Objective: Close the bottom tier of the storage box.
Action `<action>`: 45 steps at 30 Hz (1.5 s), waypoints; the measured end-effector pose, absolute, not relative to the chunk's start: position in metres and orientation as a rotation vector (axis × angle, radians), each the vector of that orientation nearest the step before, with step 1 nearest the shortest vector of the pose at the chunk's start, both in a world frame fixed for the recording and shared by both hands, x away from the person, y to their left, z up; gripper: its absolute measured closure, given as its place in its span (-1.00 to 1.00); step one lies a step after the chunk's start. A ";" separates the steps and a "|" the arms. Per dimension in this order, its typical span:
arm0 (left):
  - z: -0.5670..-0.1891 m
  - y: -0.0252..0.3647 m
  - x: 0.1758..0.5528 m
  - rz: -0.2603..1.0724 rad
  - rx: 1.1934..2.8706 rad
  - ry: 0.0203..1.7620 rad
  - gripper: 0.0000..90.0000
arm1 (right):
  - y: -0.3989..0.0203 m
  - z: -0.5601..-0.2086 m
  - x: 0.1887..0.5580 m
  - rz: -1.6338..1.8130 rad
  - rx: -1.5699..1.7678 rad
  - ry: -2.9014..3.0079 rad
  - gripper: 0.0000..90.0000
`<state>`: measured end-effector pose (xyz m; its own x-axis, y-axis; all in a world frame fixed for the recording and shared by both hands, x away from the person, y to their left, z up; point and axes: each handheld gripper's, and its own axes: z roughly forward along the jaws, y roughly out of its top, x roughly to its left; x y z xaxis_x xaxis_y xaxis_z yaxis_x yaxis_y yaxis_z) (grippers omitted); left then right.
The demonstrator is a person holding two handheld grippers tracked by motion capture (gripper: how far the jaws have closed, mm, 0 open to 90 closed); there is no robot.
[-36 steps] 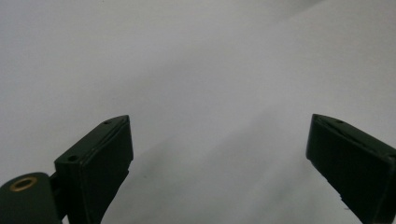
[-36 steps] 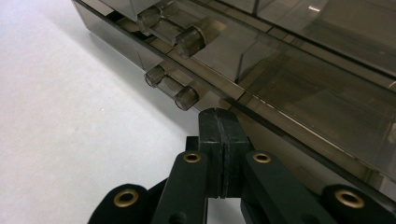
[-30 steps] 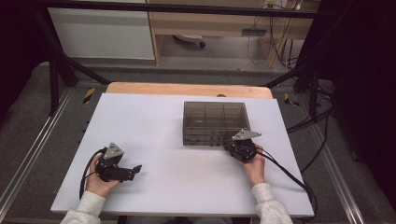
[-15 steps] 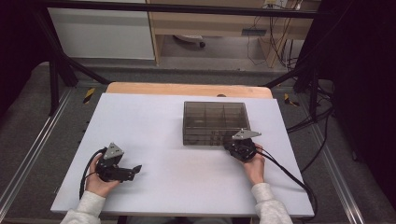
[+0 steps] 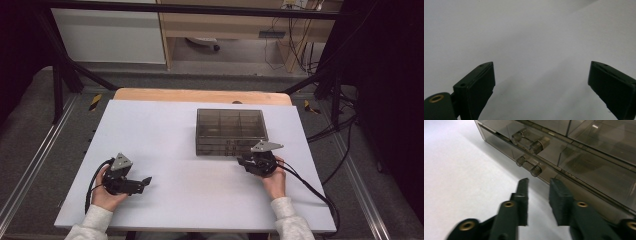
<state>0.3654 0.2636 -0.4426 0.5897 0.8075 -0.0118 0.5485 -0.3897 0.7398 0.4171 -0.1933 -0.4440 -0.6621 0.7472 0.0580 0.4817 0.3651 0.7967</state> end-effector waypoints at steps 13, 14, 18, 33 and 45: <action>-0.443 0.263 0.365 0.458 2.098 1.071 -0.84 | -0.201 -0.438 0.400 1.221 1.120 2.279 -0.55; -0.443 0.263 0.365 0.459 2.095 1.071 -0.84 | -0.202 -0.438 0.399 1.231 1.122 2.280 -0.58; -0.443 0.263 0.365 0.456 2.100 1.070 -0.84 | -0.206 -0.440 0.393 1.242 1.129 2.301 -0.75; -0.443 0.263 0.365 0.455 2.100 1.072 -0.84 | -0.232 -0.444 0.374 1.212 1.139 2.312 -0.99; -0.443 0.263 0.365 0.454 2.102 1.068 -0.85 | -0.262 -0.450 0.371 1.277 1.226 2.281 -0.99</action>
<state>0.3645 0.2630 -0.4431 0.5940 0.8044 -0.0125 0.5493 -0.3942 0.7368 0.3706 -0.2620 -0.4499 -0.6130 0.7714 0.1705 0.5488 0.2605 0.7943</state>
